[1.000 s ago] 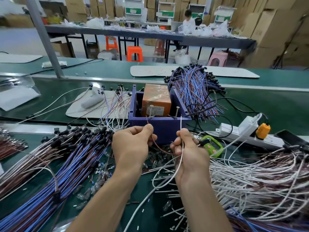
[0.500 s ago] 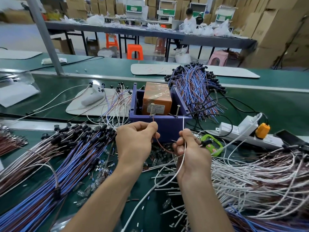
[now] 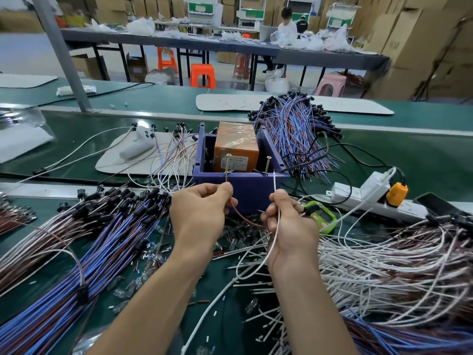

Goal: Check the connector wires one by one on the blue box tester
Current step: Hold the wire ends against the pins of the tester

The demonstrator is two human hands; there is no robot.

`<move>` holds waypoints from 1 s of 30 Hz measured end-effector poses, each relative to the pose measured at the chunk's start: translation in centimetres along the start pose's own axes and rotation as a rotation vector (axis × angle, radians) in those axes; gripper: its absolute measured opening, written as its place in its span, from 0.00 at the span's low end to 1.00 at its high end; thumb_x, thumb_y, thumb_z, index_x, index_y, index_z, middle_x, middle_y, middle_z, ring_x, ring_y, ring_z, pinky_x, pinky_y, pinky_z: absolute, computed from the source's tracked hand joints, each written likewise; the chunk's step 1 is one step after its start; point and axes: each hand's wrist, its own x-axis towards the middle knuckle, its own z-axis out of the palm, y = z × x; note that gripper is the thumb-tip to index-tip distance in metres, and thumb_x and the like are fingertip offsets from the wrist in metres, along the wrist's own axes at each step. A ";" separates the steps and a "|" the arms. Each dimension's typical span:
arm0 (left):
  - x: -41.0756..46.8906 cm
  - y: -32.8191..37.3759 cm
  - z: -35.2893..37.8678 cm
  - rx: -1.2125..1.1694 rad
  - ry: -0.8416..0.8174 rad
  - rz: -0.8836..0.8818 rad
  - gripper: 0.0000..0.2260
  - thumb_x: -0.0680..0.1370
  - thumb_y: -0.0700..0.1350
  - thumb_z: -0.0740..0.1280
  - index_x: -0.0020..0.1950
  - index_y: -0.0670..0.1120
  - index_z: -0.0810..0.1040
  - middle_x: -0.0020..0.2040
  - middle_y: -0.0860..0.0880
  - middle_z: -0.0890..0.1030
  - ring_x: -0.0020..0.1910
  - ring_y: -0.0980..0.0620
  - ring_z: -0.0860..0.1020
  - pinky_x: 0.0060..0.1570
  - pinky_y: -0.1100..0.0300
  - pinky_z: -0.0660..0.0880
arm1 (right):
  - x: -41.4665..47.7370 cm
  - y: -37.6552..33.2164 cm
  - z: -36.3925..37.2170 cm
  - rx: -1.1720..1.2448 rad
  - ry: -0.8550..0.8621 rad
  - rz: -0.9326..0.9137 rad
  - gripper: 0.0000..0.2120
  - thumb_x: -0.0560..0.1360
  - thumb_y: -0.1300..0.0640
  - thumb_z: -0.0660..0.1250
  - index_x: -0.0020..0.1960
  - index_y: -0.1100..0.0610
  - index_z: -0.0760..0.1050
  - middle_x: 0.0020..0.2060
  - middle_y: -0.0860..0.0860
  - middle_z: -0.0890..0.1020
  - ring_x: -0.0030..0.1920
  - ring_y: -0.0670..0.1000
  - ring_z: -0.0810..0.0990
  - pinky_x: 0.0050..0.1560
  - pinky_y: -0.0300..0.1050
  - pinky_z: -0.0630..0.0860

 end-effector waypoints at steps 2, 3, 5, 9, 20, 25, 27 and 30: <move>0.0 0.0 0.0 -0.006 0.007 0.001 0.11 0.75 0.48 0.75 0.34 0.59 0.86 0.32 0.52 0.85 0.26 0.58 0.79 0.35 0.60 0.74 | 0.1 0.1 0.1 -0.006 0.010 -0.014 0.10 0.78 0.64 0.70 0.39 0.61 0.75 0.23 0.51 0.75 0.20 0.47 0.66 0.26 0.39 0.70; 0.0 0.0 0.1 -0.005 0.008 -0.001 0.11 0.75 0.48 0.75 0.34 0.59 0.86 0.32 0.52 0.86 0.26 0.58 0.79 0.35 0.60 0.74 | 0.1 0.1 0.2 -0.010 0.018 -0.019 0.11 0.78 0.64 0.70 0.38 0.60 0.75 0.23 0.51 0.75 0.20 0.47 0.66 0.26 0.39 0.69; 0.0 0.0 0.0 -0.007 0.013 -0.005 0.11 0.76 0.48 0.75 0.34 0.59 0.86 0.32 0.52 0.86 0.26 0.58 0.79 0.36 0.60 0.74 | 0.3 0.2 0.2 -0.029 0.028 -0.034 0.13 0.78 0.64 0.71 0.35 0.58 0.74 0.22 0.51 0.75 0.20 0.47 0.66 0.25 0.39 0.68; 0.1 0.0 0.0 -0.022 0.014 -0.006 0.11 0.76 0.47 0.75 0.35 0.60 0.86 0.32 0.52 0.86 0.27 0.57 0.80 0.37 0.59 0.75 | 0.3 0.3 0.4 -0.094 0.006 -0.103 0.13 0.77 0.64 0.71 0.34 0.58 0.74 0.22 0.51 0.75 0.23 0.47 0.70 0.24 0.37 0.68; -1.5 0.5 0.6 0.078 -0.128 -0.054 0.07 0.65 0.54 0.71 0.31 0.52 0.85 0.28 0.51 0.83 0.27 0.57 0.76 0.36 0.57 0.75 | -1.5 0.1 -0.8 -0.065 -0.066 -0.108 0.20 0.76 0.66 0.71 0.27 0.53 0.77 0.23 0.49 0.73 0.25 0.46 0.70 0.28 0.38 0.71; -2.2 1.1 0.9 -0.066 -0.367 -0.140 0.05 0.70 0.49 0.79 0.38 0.48 0.89 0.31 0.50 0.82 0.30 0.54 0.77 0.36 0.60 0.77 | -2.0 -1.4 -1.5 -0.154 -0.139 -0.091 0.15 0.76 0.64 0.72 0.32 0.54 0.79 0.24 0.50 0.73 0.25 0.48 0.68 0.28 0.41 0.68; -2.3 1.3 0.8 -0.144 -0.424 -0.169 0.04 0.73 0.43 0.77 0.38 0.47 0.89 0.33 0.48 0.84 0.31 0.55 0.79 0.35 0.64 0.78 | -2.3 -2.5 -1.8 -0.243 -0.210 -0.066 0.16 0.77 0.64 0.70 0.32 0.54 0.78 0.23 0.50 0.70 0.23 0.47 0.65 0.28 0.41 0.66; -3.0 1.9 0.7 -0.261 -0.564 -0.183 0.04 0.70 0.46 0.76 0.40 0.48 0.90 0.38 0.48 0.87 0.35 0.57 0.84 0.38 0.67 0.79 | -3.1 -4.5 -2.3 -0.345 -0.286 -0.015 0.13 0.79 0.63 0.70 0.35 0.56 0.80 0.28 0.57 0.71 0.21 0.48 0.65 0.27 0.41 0.65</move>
